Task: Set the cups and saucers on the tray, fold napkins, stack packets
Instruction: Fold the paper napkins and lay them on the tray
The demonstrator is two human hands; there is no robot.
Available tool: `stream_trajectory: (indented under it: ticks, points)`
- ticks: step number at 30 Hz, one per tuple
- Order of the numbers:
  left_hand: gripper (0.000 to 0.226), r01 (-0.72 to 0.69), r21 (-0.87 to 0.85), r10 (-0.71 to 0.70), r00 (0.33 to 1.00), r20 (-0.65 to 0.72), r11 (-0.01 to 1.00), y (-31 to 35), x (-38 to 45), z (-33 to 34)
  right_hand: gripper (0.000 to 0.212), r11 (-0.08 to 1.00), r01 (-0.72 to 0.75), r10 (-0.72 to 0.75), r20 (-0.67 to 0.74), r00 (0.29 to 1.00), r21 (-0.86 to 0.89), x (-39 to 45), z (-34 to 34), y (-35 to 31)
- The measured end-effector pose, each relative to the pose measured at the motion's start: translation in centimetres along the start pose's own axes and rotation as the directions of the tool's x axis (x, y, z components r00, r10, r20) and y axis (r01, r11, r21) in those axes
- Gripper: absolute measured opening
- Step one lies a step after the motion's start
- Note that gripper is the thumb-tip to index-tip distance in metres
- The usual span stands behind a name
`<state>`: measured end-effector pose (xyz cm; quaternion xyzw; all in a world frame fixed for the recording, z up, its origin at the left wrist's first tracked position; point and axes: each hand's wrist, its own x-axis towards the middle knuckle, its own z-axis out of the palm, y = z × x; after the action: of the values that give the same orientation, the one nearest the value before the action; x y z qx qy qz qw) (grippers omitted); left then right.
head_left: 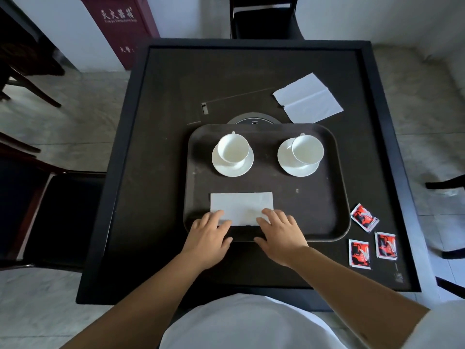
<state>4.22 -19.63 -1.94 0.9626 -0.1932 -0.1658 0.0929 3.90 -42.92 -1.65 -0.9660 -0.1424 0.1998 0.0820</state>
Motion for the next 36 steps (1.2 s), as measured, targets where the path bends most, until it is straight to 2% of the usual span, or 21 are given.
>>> stream_trajectory:
  ticks: [3, 12, 15, 22, 27, 36]
  points:
    - [0.048, 0.026, 0.041, -0.030, 0.996, 0.079, 0.999, -0.1, -0.6, -0.2, 0.061, 1.000, 0.002, -0.005, 0.101, 0.995, 0.024, -0.6, 0.1, -0.1]
    - [0.068, 0.026, 0.006, -0.027, 0.954, 0.300, 1.000, -0.2, -1.8, -1.2, 0.076, 0.996, 0.038, -0.023, 0.171, 0.985, -0.081, -1.4, -0.5, -0.6]
    - [0.071, 0.040, 0.017, -0.043, 0.959, 0.279, 0.999, -0.3, -2.2, -1.8, 0.082, 0.999, -0.021, 0.026, 0.149, 0.989, -0.031, -1.7, -0.5, -1.3]
    - [0.087, 0.033, 0.069, -0.043, 0.989, 0.138, 0.997, -0.8, -2.1, -3.9, 0.094, 0.976, -0.216, 0.213, 0.073, 0.974, 0.034, -2.5, -1.5, -3.3]
    - [0.089, 0.033, 0.093, -0.042, 0.994, 0.099, 0.995, -1.3, -1.6, -5.0, 0.108, 0.951, -0.306, 0.306, 0.002, 0.952, 0.047, -2.9, -2.9, -4.6]
    - [0.078, -0.018, 0.061, 0.015, 0.999, 0.047, 0.998, -0.3, -0.9, -6.9, 0.082, 0.928, -0.355, 0.363, -0.060, 0.930, 0.109, -4.1, -4.0, -3.8]
